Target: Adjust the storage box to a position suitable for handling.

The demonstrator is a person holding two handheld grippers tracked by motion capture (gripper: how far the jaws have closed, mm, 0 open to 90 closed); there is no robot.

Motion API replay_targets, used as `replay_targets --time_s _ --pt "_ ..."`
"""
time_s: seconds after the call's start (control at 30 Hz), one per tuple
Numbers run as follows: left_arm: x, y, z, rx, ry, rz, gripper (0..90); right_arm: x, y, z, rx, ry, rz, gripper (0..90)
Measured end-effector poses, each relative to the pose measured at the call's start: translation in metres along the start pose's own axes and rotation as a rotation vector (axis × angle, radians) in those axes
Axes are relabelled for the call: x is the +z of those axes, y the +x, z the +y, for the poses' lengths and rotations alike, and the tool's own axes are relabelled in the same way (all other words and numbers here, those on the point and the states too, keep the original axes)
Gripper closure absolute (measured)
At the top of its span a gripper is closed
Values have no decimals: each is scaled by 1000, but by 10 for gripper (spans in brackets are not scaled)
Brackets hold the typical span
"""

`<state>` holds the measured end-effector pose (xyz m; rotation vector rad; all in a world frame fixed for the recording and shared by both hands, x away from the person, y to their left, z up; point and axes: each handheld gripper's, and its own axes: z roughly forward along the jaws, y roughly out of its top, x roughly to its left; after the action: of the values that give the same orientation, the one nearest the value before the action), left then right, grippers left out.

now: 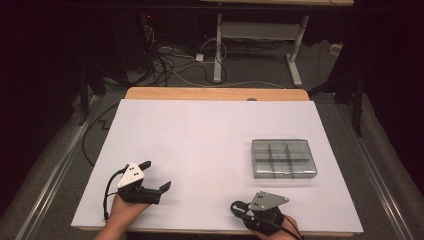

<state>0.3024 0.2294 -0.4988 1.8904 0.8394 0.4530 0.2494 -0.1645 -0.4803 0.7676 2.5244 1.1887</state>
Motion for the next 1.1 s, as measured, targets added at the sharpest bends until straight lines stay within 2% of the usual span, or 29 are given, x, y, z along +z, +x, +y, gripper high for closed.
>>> replay_targets --time_s 0.03,0.2,0.33,0.43,0.47,0.53,0.63,0.8,0.87,0.9,0.97,1.03,1.1 --pt "0 0 0 0 0 -1 0 -4 -3 0 12 -20 -12 731" --pt "0 0 0 -2 -1 -2 0 -14 -14 -2 40 -54 -52 718" --pt "0 1 0 -5 -2 -5 1 -18 -22 -5 60 -66 -85 708" --pt "0 1 0 -10 -3 -10 23 -21 -33 -11 82 -68 -146 708" --pt "0 1 0 -12 -3 -11 23 -21 -33 -11 82 -68 -146 708" --pt "-1 2 0 -13 -7 -15 71 -24 -43 -16 108 -74 -189 721" --pt "-1 2 -1 -11 -16 -20 142 -28 -50 -19 136 -88 -219 750" --pt "-2 2 -1 -7 -16 -37 215 -33 -61 -23 191 -101 -275 829" --pt "-2 2 -1 2 -15 -43 240 -34 -63 -24 200 -100 -284 842" --pt "-2 2 -1 5 -15 -40 323 -37 -66 -26 208 -98 -304 878" --pt "-1 1 -1 2 -12 -32 388 -40 -69 -28 221 -101 -314 895" --pt "-1 1 -1 -4 -7 -21 422 -42 -73 -30 220 -99 -324 900" --pt "0 2 0 -32 -1 3 461 -44 -75 -32 226 -99 -326 900"
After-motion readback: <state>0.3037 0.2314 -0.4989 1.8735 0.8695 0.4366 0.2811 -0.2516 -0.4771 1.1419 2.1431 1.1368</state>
